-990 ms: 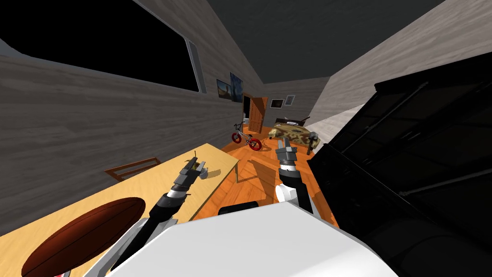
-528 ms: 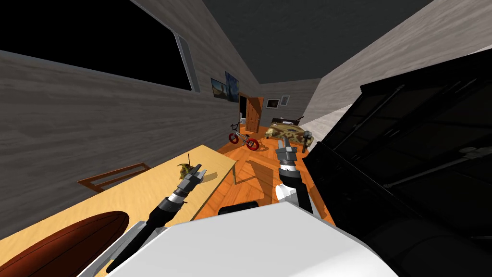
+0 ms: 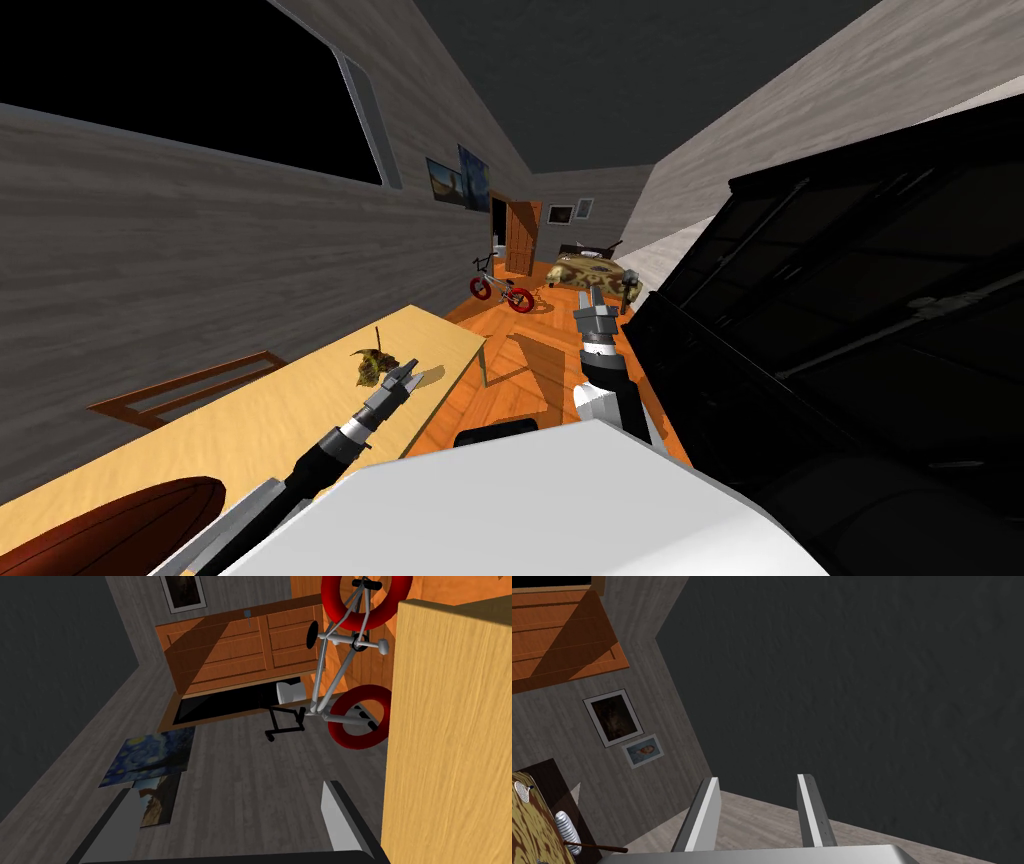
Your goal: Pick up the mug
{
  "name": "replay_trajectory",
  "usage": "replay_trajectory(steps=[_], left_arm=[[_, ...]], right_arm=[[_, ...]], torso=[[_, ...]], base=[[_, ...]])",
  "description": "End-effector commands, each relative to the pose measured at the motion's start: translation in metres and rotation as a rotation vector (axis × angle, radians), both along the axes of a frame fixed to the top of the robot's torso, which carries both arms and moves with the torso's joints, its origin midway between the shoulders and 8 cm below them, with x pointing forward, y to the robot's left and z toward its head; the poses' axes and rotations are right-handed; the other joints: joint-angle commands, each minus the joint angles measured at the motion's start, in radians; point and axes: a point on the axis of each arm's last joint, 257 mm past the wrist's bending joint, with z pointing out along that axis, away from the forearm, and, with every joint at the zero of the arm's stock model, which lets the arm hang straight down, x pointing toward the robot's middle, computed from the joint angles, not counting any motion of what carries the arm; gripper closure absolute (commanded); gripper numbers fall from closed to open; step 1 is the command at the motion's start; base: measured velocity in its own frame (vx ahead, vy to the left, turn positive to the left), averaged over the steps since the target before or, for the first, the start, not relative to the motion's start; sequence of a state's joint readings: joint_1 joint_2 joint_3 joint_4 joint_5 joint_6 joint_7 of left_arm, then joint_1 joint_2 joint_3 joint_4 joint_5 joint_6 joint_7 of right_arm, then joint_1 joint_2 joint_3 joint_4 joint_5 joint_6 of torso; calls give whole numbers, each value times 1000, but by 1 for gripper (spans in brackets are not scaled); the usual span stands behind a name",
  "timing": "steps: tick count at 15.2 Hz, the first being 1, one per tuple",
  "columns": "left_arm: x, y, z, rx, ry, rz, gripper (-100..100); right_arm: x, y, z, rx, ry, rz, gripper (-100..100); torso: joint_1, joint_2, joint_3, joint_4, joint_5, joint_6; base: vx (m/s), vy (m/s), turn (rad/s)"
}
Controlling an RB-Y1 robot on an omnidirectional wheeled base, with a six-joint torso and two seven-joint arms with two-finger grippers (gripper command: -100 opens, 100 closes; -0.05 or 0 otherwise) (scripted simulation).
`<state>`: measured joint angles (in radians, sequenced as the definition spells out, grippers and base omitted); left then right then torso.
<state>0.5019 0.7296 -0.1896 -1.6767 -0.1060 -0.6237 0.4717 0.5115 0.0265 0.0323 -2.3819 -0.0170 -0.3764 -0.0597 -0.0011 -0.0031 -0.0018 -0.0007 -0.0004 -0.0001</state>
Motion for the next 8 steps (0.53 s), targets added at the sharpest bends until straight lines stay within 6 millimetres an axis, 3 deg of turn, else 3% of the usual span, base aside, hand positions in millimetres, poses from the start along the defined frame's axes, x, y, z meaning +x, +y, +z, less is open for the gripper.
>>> replay_trajectory(steps=[1, 3, 4, 6, 8], left_arm=[[-9, 12, -24, 15, 78, -15, -100], [-20, 25, -47, 31, 152, -21, -100], [-22, 35, -53, 57, 170, -17, -100], [-23, 38, -56, 60, 177, -12, -100], [-35, 54, -75, 84, 250, -18, -100]], right_arm=[[0, 0, 0, 0, 0, 0, 0], [0, 0, 0, 0, 0, 0, 0], [0, 0, 0, 0, 0, 0, 0], [0, 0, 0, 0, 0, 0, 0], [0, 0, 0, 0, 0, 0, 0]], torso=[[0, 0, 0, 0, 0, 0], [0, -1, 0, 0, 0, 0], [0, -2, -1, 0, 0, 0], [0, -1, -1, 0, 0, 0], [0, 0, 0, 0, 0, 0]], base=[[47, -21, -114], [64, -20, -136], [73, -18, -142], [36, -10, -23], [44, -20, -120]])
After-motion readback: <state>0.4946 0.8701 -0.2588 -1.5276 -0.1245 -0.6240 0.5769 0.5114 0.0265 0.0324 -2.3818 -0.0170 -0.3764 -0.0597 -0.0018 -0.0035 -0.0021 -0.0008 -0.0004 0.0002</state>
